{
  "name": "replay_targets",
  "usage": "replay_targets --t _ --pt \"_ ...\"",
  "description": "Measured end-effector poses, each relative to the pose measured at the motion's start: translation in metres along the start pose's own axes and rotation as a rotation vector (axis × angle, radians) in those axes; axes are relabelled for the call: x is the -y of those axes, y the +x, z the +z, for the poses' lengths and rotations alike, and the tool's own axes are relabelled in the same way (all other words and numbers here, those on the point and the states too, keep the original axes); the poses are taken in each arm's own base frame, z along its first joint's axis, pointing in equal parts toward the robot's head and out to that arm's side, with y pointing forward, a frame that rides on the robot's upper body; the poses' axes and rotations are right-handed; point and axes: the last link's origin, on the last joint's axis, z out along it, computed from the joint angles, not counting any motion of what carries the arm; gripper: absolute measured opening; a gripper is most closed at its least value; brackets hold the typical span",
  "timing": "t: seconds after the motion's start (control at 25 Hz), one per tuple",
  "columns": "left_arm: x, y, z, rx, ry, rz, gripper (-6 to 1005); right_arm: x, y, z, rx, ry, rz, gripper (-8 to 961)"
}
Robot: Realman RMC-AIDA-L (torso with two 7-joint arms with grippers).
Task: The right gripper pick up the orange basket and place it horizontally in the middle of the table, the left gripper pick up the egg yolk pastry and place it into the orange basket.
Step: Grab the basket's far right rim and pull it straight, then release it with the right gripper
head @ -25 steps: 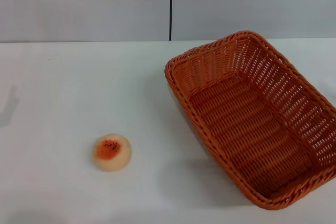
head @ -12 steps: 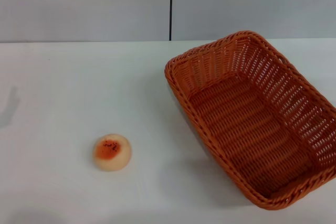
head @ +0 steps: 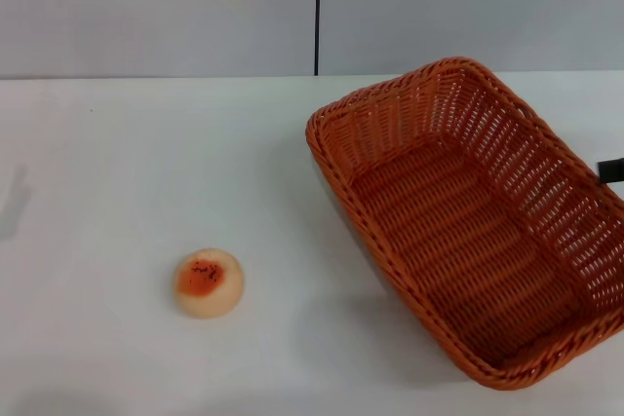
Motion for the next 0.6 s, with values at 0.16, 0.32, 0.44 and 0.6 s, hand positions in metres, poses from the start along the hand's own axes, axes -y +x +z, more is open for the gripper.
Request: replay_targets --t 0.16,0.32,0.44,0.6 --pt "0.0 0.0 0.0 -0.001 0.0 0.0 795 -0.002 -0.001 0.018 -0.005 -0.005 -0.032 764" --pt "-0.001 0.0 0.001 -0.004 -0.005 0.0 792 -0.006 -0.003 0.036 0.001 -0.029 -0.058 757" --pt "-0.001 0.001 0.002 -0.004 -0.005 0.0 790 -0.007 -0.003 0.043 -0.008 -0.048 -0.051 753" --pt "-0.001 0.0 0.0 -0.003 -0.004 0.0 788 -0.005 -0.003 0.052 -0.011 -0.055 -0.047 747"
